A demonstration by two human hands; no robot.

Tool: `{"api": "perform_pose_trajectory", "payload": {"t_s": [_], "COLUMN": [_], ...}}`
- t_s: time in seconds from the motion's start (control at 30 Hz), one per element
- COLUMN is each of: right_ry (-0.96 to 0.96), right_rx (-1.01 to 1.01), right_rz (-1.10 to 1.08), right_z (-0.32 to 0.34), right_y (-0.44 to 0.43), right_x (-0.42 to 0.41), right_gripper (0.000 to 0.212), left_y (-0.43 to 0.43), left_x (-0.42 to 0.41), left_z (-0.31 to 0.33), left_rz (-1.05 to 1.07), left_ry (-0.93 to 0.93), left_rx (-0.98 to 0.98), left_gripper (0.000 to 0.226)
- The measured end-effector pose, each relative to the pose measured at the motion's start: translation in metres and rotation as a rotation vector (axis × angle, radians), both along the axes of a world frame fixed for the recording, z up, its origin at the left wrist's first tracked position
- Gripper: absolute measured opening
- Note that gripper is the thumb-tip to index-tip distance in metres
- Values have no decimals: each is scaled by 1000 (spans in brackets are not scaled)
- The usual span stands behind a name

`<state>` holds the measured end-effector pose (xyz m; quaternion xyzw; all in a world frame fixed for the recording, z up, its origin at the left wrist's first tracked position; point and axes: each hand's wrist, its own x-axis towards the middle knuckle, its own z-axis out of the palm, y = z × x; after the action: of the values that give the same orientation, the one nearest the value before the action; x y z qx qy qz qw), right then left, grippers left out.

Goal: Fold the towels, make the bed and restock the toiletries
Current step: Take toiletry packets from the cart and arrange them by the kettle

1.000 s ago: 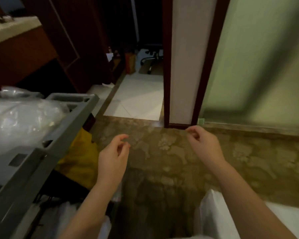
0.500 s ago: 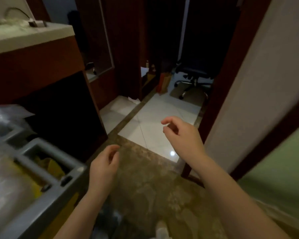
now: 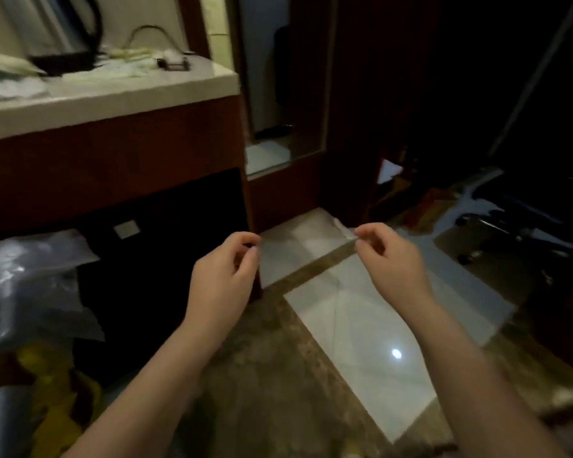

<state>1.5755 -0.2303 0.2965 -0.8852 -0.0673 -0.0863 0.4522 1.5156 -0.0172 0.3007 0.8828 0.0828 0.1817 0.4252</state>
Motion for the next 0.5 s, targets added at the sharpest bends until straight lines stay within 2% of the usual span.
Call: {"api": "perform_pose_trajectory", "payload": {"t_s": [0.13,0.33,0.5], "right_ry": [-21,-105,-190], "right_rx": [10,75,95], "right_rz": [291,697,791], "right_z": [21,70,82], "right_y": [66,203,313], "right_x": [100,181,237], "right_gripper": [13,14,12], "left_y": [43,125,220], "left_x": [43,81,134], "left_z": [9,37,44], "left_rz": [278,626,735], "left_ry": [26,-12,-142], "left_rx": [-42,-63,-32], "left_gripper": [20,19,17]}}
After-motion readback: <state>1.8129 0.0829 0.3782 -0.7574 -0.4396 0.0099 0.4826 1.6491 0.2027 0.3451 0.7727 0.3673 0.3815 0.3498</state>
